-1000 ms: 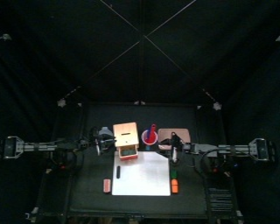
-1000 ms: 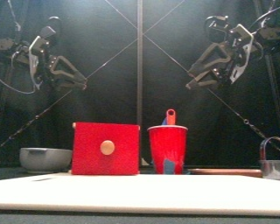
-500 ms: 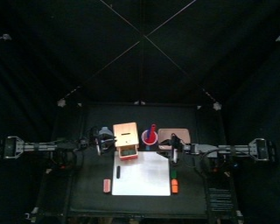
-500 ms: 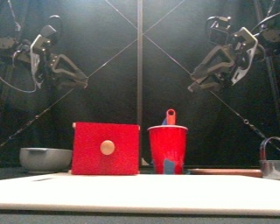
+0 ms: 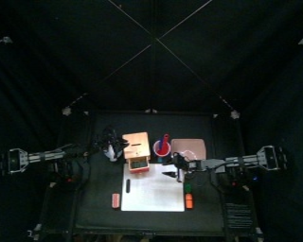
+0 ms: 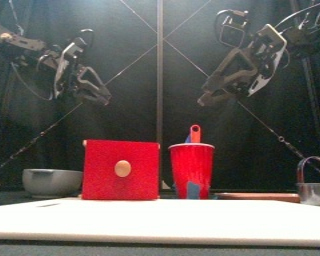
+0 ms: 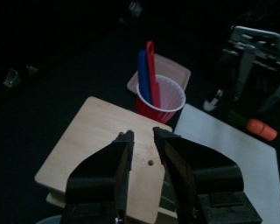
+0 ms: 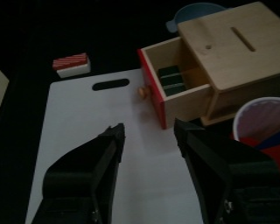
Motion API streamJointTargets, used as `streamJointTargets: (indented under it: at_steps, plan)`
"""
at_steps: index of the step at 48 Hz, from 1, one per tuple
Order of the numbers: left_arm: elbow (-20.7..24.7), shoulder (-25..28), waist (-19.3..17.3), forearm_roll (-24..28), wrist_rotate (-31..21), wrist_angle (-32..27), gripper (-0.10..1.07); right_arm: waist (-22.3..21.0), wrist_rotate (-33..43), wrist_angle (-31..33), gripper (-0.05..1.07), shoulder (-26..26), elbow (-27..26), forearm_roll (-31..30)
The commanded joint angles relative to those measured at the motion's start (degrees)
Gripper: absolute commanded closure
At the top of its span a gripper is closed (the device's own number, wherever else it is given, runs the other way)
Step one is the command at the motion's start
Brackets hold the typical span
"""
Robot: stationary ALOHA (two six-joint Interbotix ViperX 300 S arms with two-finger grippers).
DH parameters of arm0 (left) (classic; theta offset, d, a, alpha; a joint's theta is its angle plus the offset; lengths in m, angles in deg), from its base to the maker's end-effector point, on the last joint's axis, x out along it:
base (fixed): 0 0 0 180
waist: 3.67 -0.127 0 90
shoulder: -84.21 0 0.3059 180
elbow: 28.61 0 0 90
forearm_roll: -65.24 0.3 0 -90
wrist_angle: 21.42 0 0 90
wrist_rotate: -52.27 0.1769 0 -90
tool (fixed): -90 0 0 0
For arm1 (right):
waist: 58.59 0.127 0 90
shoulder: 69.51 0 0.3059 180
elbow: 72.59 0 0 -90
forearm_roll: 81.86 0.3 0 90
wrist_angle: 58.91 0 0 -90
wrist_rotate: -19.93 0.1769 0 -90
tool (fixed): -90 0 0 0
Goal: Close drawer
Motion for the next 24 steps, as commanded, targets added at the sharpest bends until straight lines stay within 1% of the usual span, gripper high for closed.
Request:
streamJointTargets:
  at_steps: [1,5,6,7,11,17,24]
  plan:
    - [5.4,2.5,-2.9,0.4,0.2,-5.1,0.31,0.7,-0.2,-0.5,0.39,-0.4,-1.7,-0.3]
    - [9.6,5.8,-4.7,0.5,0.4,-10.9,0.33,1.5,-0.4,-0.5,0.5,-1.5,-1.8,-0.9]
    - [11.2,7.2,-5.4,0.8,0.4,-13.3,0.35,1.7,-0.2,-0.5,0.53,-1.8,-1.8,-1.0]
    - [12.3,8.1,-5.7,1.0,0.4,-14.8,0.35,1.8,0.1,-0.5,0.58,-2.1,-1.9,-1.1]
    - [16.3,12.0,-6.7,2.3,0.5,-19.5,0.41,2.4,0.0,-0.5,0.69,-3.0,-2.2,-1.2]
    - [22.0,18.1,-7.7,4.5,2.0,-23.8,0.52,3.6,-0.1,-1.1,0.86,-4.4,-2.7,-1.3]
    - [27.3,23.7,-9.4,4.7,5.4,-27.5,0.59,4.7,0.1,-2.4,0.96,-6.8,-3.7,-1.1]
